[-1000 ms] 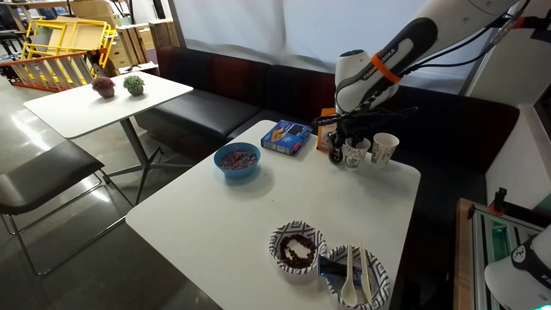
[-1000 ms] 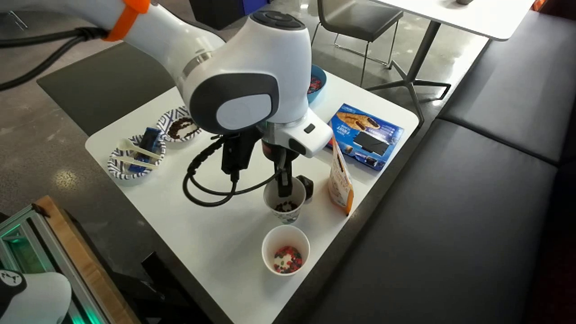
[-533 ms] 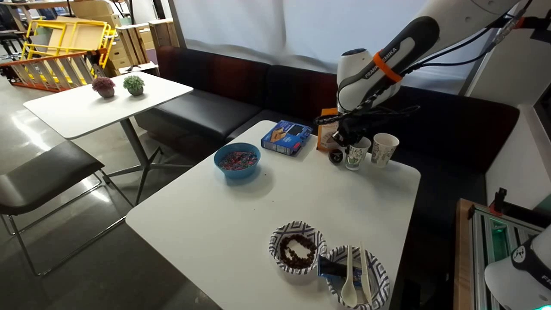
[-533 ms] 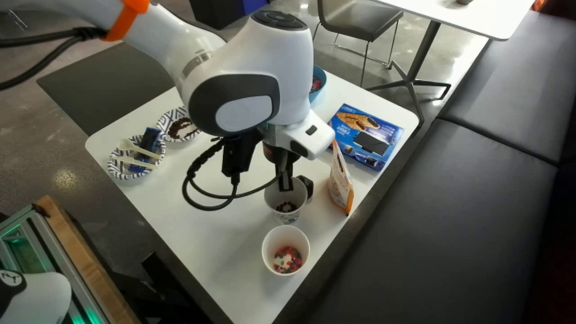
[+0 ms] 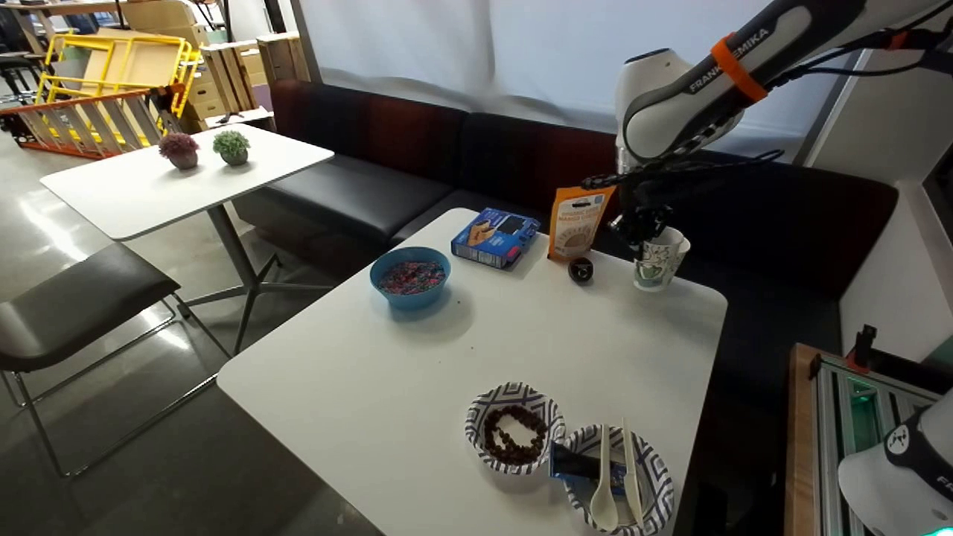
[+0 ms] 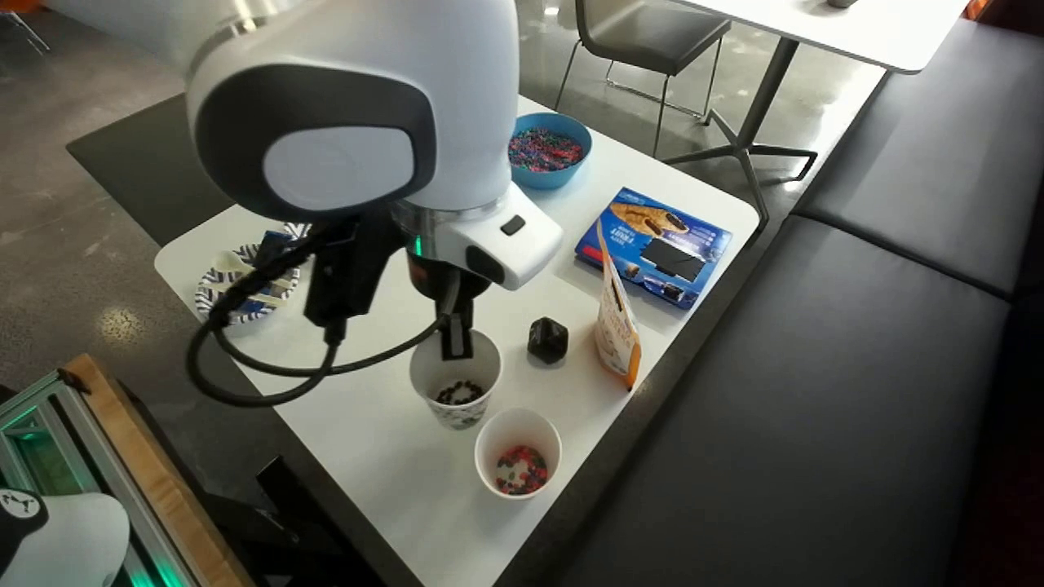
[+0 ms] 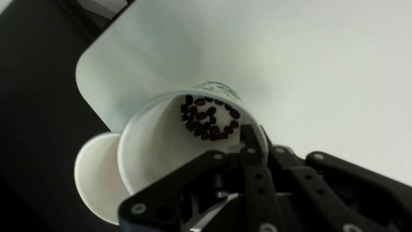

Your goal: Pour the contents from the left cup to the furthest white bowl

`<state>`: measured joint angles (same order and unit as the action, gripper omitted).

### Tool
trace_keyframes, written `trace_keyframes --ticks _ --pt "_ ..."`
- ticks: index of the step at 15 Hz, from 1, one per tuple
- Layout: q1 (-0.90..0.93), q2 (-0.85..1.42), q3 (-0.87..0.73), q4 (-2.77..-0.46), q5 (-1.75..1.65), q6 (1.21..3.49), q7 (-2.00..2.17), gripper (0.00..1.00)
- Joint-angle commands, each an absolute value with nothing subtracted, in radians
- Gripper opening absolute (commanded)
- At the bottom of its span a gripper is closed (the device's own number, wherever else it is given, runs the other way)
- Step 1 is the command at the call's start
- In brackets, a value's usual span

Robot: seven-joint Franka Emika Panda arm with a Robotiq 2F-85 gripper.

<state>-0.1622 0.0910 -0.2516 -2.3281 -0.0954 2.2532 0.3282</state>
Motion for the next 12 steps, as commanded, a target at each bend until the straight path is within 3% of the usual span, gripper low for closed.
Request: trace_keyframes --ticks 1,12 --pt "-0.154 -0.065 -0.208 -2.434 -0.098 2.087 0.21 0.0" --pt "-0.034 -0.219 -0.066 -2.543 0.13 2.004 -0.051 0.0"
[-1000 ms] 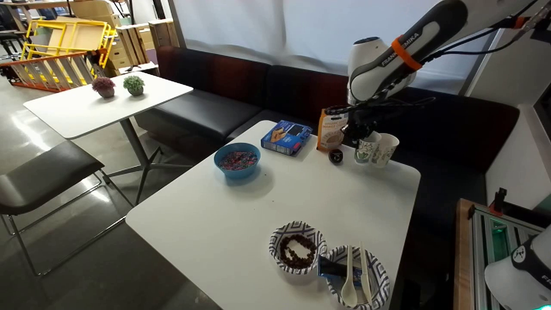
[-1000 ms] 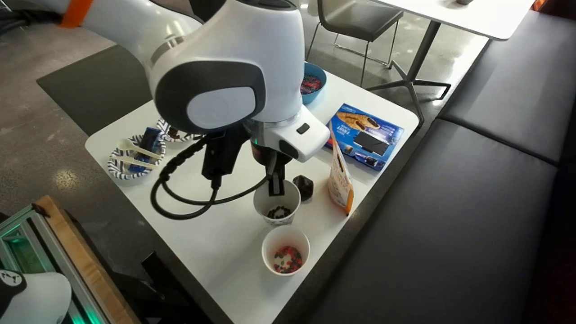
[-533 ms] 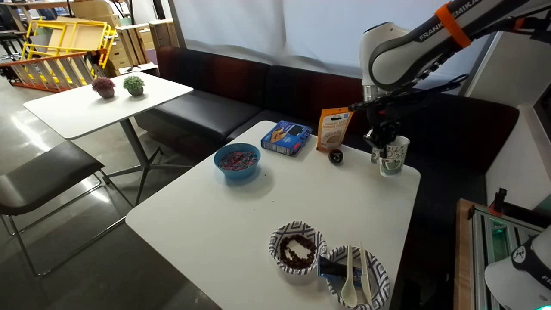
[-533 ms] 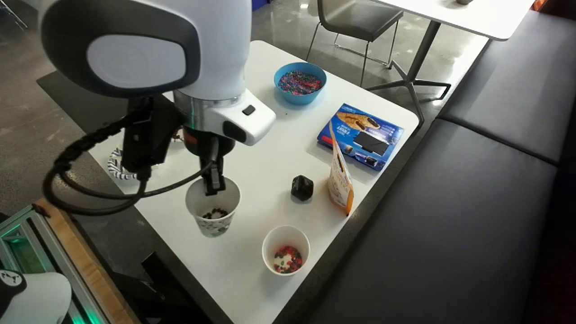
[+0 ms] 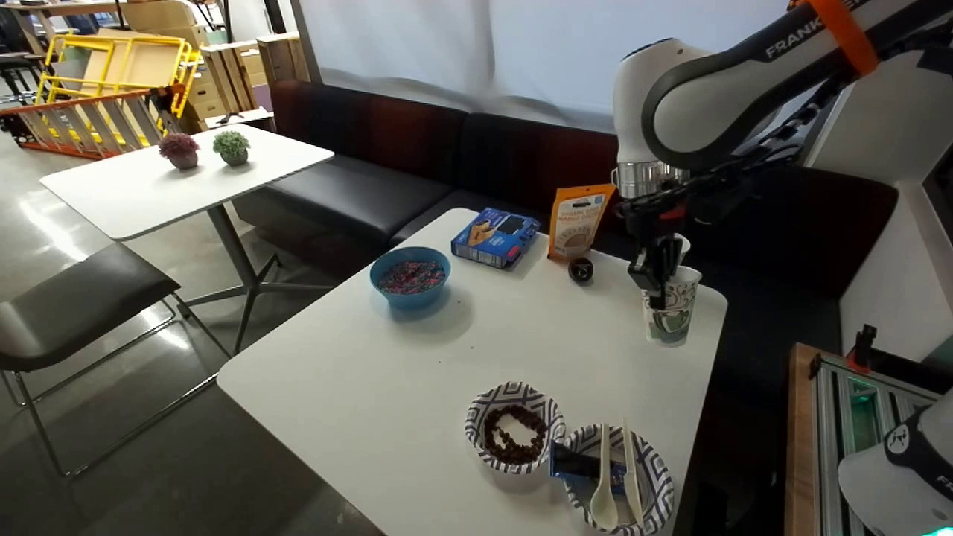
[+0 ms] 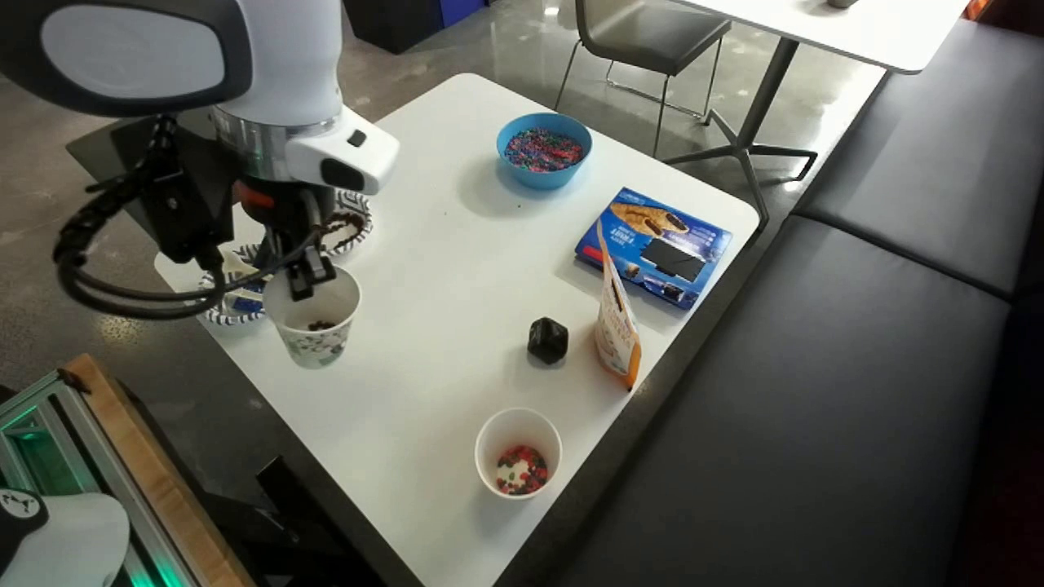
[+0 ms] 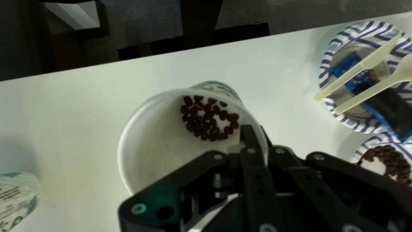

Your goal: Pour the contents from the left cup to the furthest white bowl

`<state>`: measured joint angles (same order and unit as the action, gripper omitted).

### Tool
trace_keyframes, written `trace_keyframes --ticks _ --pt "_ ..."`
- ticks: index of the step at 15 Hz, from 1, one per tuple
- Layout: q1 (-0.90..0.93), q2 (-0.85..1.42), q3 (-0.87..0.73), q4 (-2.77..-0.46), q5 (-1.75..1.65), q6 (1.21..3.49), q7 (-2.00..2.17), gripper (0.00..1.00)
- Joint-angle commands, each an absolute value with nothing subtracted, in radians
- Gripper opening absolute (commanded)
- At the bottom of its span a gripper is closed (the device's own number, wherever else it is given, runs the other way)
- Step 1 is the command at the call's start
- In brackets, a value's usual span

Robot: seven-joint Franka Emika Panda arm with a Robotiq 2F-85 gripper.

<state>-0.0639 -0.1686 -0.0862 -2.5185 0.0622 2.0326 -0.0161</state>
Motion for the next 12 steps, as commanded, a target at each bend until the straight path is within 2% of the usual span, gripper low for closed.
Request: trace_keyframes --ticks 1,12 --pt "-0.021 -0.225 -0.058 -2.53 0.166 1.981 -0.061 0.0" --pt "0.084 -0.129 -0.011 -2.446 0.6 1.963 -0.119 0.0"
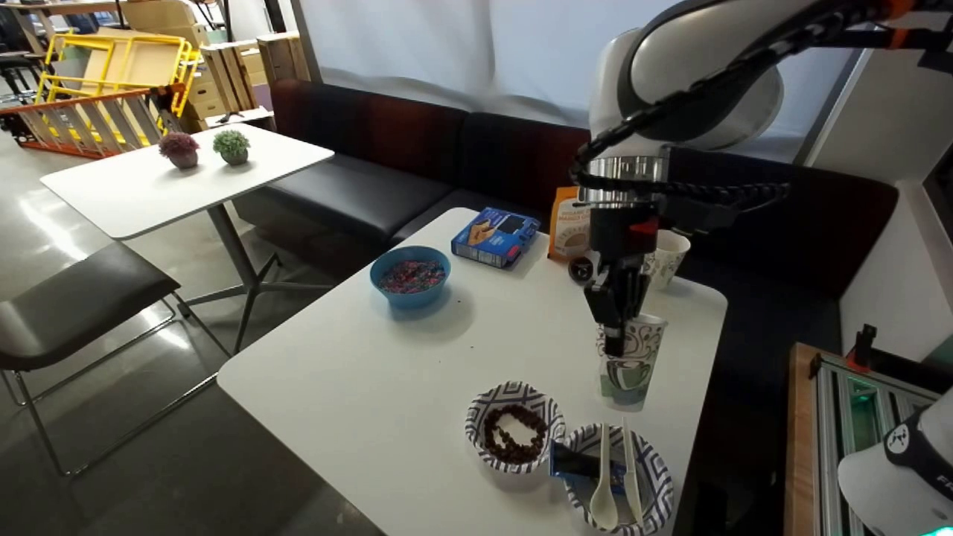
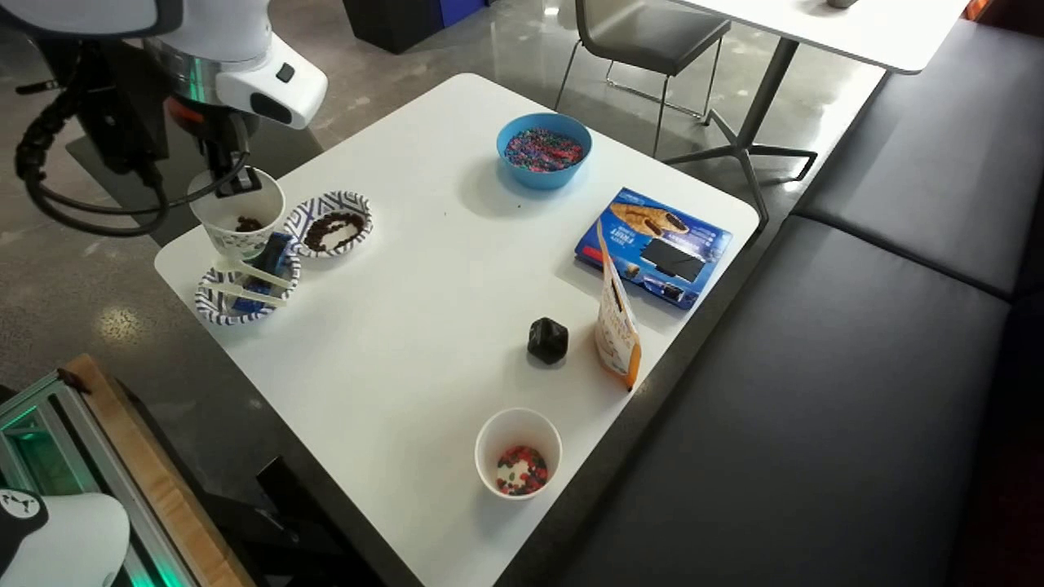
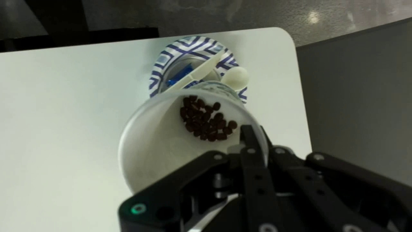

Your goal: Pour the contents from the left cup to the furthest white bowl

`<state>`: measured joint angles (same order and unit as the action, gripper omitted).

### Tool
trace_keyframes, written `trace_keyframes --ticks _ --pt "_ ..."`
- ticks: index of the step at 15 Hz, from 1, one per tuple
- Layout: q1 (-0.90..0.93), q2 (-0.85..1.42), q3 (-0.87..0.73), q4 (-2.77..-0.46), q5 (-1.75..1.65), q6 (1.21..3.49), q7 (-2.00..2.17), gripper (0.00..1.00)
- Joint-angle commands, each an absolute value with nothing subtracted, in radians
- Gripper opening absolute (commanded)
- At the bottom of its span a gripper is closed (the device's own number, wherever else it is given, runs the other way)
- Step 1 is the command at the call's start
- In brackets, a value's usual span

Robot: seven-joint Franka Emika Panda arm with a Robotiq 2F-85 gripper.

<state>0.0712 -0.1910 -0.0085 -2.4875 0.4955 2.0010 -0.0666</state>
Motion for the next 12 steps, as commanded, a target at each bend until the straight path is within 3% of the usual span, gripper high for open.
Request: trace_keyframes --ticks 1,12 --pt "0.084 -0.109 -0.013 -2.433 0.64 1.954 -0.137 0.0" --pt "-0.013 0.194 -0.028 -2.192 0.839 1.618 -0.326 0.0"
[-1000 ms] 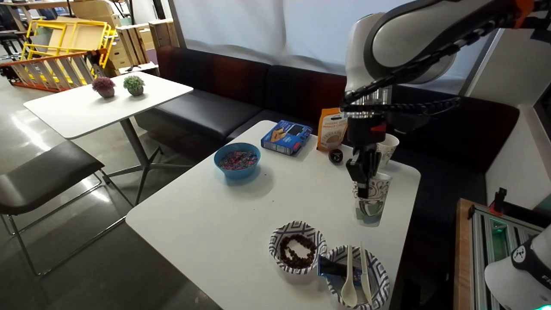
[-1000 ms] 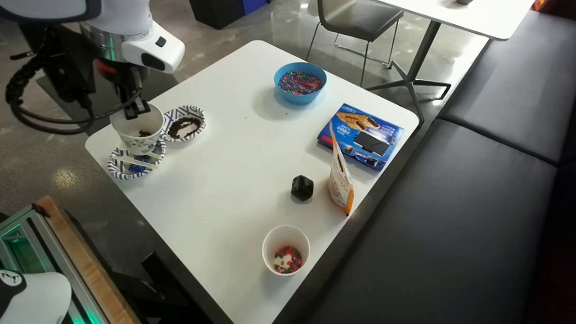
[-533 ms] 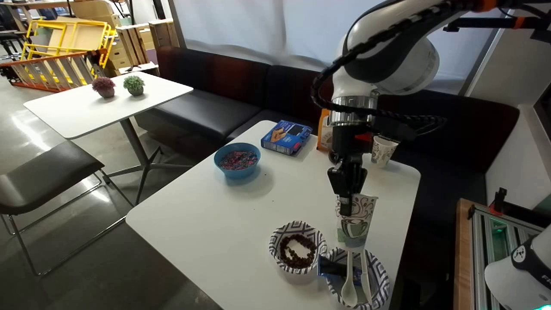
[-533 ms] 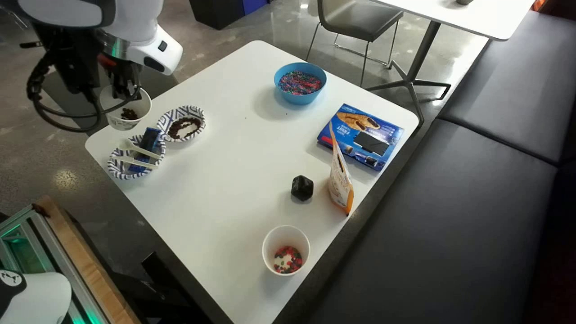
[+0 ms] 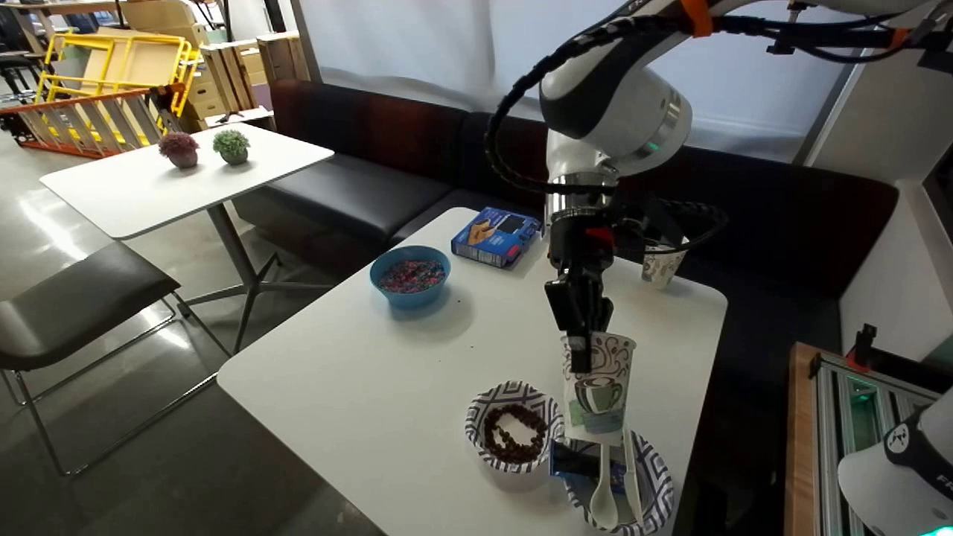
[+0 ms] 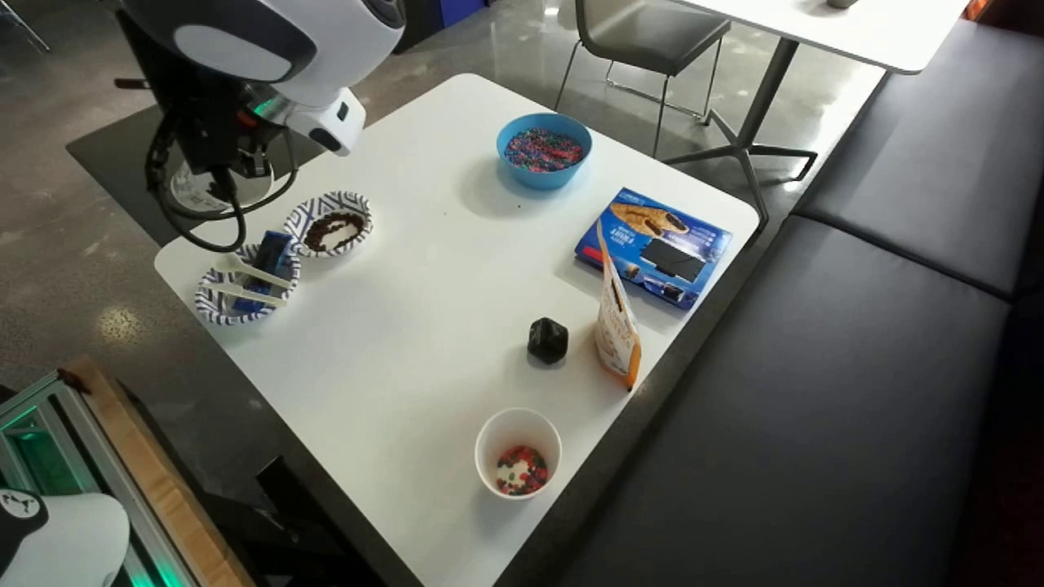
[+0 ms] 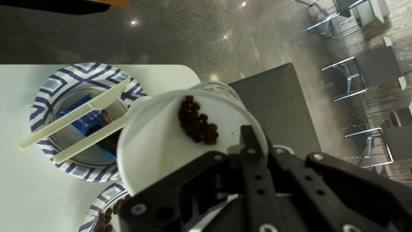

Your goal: Pour the contents from the left cup to the furthest white bowl

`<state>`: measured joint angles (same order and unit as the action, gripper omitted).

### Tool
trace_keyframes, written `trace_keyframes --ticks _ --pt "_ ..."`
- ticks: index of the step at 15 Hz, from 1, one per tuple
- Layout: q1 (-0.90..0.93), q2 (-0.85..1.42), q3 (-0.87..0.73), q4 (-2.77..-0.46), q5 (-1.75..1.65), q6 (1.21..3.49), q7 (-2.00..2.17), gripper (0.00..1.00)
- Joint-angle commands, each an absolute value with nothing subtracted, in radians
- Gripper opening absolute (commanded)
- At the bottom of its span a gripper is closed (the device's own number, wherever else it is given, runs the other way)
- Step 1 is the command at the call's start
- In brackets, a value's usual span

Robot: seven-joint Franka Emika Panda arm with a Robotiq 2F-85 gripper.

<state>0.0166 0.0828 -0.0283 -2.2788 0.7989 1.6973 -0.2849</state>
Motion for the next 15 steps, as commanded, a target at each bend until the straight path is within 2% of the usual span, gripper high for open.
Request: trace_keyframes --ticks 1,11,15 --pt "-0.022 0.226 -0.027 -2.171 0.846 1.603 -0.329 0.0" --pt "-0.047 0.46 0.001 -2.038 0.931 1.567 -0.311 0.0" --pt "-0.039 0.458 -0.004 -2.041 0.913 1.559 -0.311 0.02"
